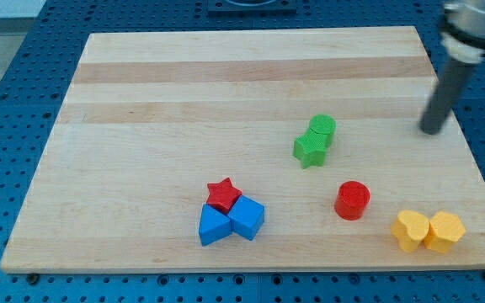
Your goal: Separate yellow hexagom from the yellow heart
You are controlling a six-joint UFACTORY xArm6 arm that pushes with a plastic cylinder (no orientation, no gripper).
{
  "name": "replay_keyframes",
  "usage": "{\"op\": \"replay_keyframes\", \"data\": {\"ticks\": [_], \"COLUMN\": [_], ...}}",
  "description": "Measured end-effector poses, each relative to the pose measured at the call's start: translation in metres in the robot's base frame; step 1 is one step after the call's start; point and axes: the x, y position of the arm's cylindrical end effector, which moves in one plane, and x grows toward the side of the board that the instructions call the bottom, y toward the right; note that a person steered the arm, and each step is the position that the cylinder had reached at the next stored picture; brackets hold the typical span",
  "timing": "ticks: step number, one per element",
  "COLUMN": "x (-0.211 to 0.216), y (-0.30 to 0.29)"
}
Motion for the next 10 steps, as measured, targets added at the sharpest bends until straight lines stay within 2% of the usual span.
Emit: {"op": "replay_keyframes", "data": {"ticks": [1,2,3,4,5,7,8,10], "x": [0.060,0.126,0.166,0.179,0.177,0.112,0.101,0.124], "y": [0.048,0.054,0.040,0.004,-0.049,-0.123,-0.133,-0.107]}}
